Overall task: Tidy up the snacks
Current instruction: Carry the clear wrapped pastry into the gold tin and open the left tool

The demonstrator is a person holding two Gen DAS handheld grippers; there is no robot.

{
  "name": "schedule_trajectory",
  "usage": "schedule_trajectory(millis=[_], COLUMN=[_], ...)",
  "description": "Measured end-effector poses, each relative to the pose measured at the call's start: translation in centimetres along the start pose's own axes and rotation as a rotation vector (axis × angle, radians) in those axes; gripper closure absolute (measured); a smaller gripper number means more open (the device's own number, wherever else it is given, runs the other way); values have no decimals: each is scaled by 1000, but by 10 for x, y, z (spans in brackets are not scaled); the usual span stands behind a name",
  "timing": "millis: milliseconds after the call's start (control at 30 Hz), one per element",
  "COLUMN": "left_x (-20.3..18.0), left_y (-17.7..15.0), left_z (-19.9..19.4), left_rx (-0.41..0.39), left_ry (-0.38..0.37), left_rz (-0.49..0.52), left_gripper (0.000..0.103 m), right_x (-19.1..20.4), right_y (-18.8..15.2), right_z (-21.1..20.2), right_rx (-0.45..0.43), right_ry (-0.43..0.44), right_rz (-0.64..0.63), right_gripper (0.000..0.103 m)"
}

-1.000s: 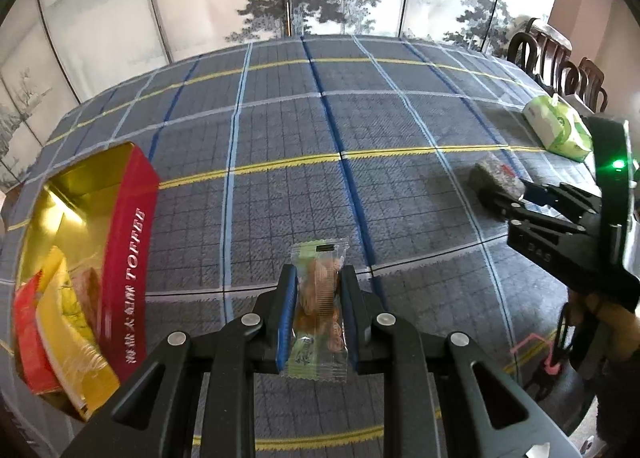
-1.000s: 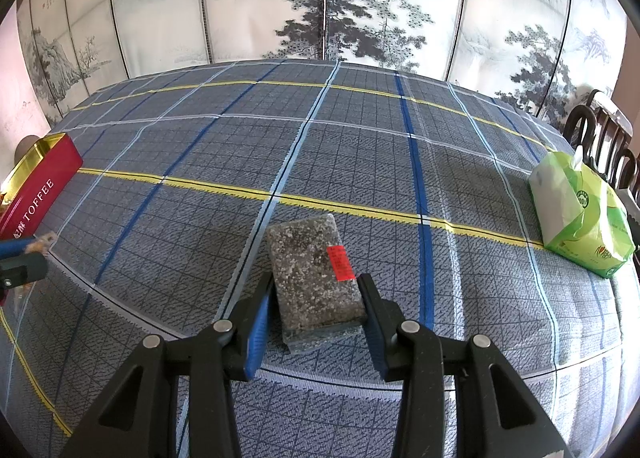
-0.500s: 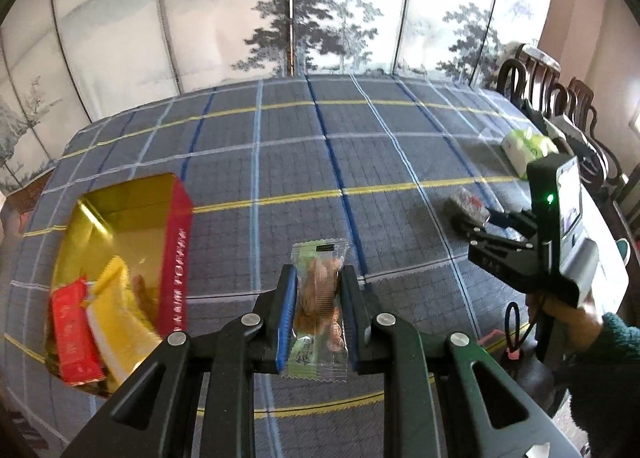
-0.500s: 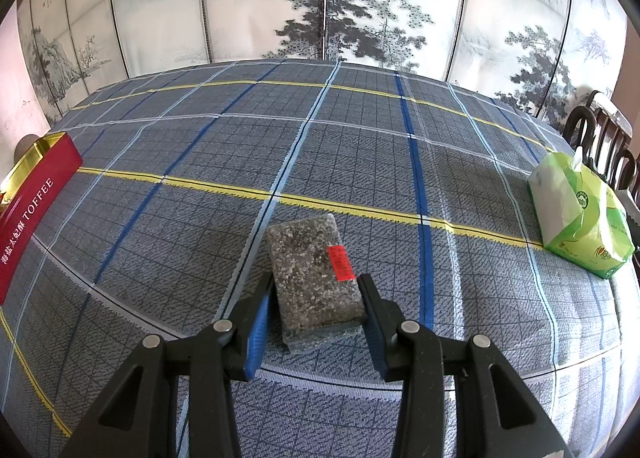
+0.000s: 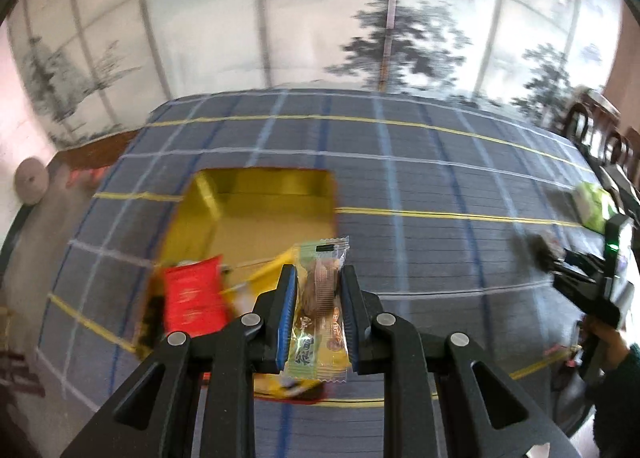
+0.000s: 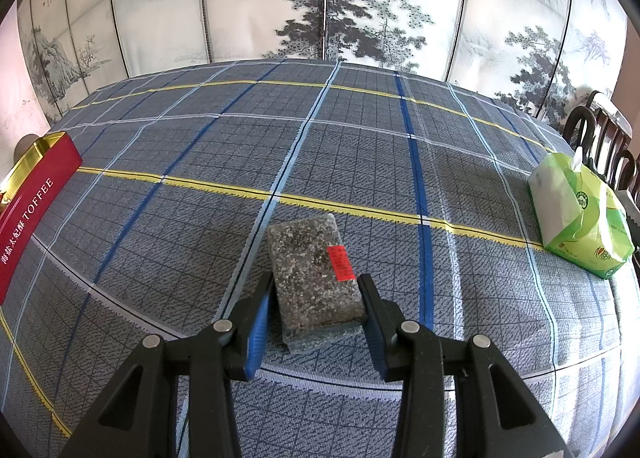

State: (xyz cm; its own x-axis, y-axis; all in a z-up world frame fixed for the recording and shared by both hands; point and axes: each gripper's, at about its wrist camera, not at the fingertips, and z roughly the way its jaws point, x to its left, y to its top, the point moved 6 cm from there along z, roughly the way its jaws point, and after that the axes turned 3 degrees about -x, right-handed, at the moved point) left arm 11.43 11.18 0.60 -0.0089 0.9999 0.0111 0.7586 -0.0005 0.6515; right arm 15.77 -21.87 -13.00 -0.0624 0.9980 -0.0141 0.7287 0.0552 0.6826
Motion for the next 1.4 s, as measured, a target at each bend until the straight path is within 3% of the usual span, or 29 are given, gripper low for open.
schedule_trajectory(millis=[300, 533, 1400], left_x=[58, 80, 78], left_y=[-20, -29, -38], left_z=[18, 31, 52], left_rx=[56, 81, 87], left_ry=[89, 102, 148], left_rz=[-75, -107, -16], left_gripper=[84, 84, 81], right_x=[0, 0, -1], right_y=[0, 0, -1], right_z=[0, 0, -1], right_rx=[0, 0, 0], right_ry=[0, 0, -3], right_rz=[-1, -2, -5], right_gripper=[62, 62, 61])
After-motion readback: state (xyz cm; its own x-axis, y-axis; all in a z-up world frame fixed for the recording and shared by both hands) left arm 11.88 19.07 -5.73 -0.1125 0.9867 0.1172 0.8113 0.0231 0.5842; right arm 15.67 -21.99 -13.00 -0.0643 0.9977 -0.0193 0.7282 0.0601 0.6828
